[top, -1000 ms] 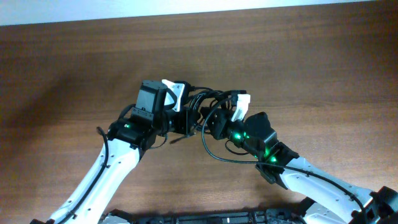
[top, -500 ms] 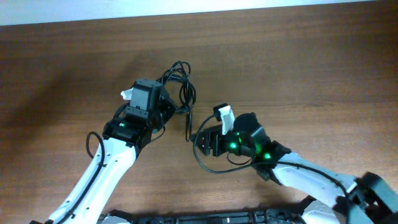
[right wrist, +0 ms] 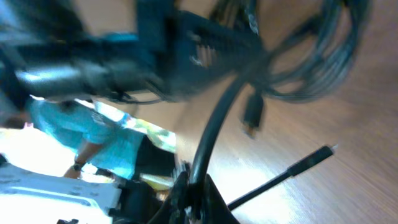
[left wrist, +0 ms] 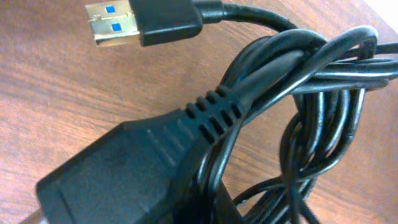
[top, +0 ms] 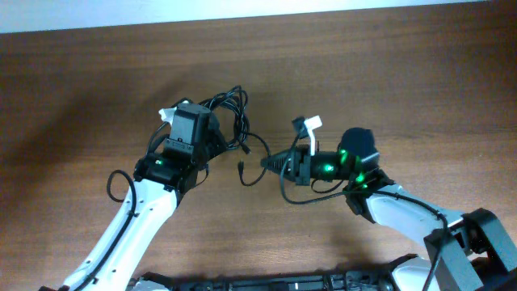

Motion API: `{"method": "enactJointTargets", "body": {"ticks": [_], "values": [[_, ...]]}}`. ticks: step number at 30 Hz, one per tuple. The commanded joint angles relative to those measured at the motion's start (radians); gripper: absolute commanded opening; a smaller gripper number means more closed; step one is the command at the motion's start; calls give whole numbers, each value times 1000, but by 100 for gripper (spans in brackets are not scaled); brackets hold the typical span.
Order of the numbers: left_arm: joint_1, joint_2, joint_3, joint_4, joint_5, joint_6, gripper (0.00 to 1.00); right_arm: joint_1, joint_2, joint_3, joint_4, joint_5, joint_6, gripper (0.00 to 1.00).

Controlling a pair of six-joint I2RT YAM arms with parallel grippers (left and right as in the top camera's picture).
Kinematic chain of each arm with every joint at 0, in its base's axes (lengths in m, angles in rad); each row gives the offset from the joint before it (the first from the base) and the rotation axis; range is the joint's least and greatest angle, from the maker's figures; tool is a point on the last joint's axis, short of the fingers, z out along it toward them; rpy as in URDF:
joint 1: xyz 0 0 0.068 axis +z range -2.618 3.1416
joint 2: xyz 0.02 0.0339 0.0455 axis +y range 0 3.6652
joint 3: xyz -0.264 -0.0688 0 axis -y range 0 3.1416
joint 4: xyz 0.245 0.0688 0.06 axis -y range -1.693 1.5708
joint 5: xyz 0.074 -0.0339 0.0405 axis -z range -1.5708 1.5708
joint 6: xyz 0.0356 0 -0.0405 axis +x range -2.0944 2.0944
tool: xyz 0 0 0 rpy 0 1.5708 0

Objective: Untangle cables

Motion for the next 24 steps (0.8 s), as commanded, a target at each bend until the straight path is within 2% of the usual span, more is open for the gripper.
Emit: {"method": "enactJointTargets", "body": {"ticks": [1,3,5,7,10,11,14,15,17,19,20,22,24], "values": [[3,-13,5,-5,-21,140,0,-17,-15,12,292,-73,297,4],[3,-13,5,-6,-21,143,0,-17,-15,12,413,18,416,4],[3,-13,5,-37,-20,145,0,-17,-15,12,413,110,510,4],[3,-13,5,-73,-21,144,0,-17,-15,12,442,163,688,4],[3,-13,5,-72,14,145,0,-16,-15,12,553,273,754,4],[3,-13,5,-72,56,148,0,-17,-15,12,529,298,735,4],[3,-14,5,-72,240,204,0,-16,-15,12,290,409,431,4],[3,-14,5,-73,277,205,0,-17,-15,12,220,440,410,4],[3,-13,5,-73,277,206,0,-17,-15,12,246,467,411,4],[3,-13,5,-69,335,252,0,-16,-11,12,211,496,262,4],[3,-14,5,-69,388,317,0,-16,-11,12,95,546,153,4],[3,-14,5,-69,475,418,0,-16,-11,12,-87,639,58,4],[4,-14,5,-68,459,418,0,-17,-11,12,-106,671,-61,4]]}}
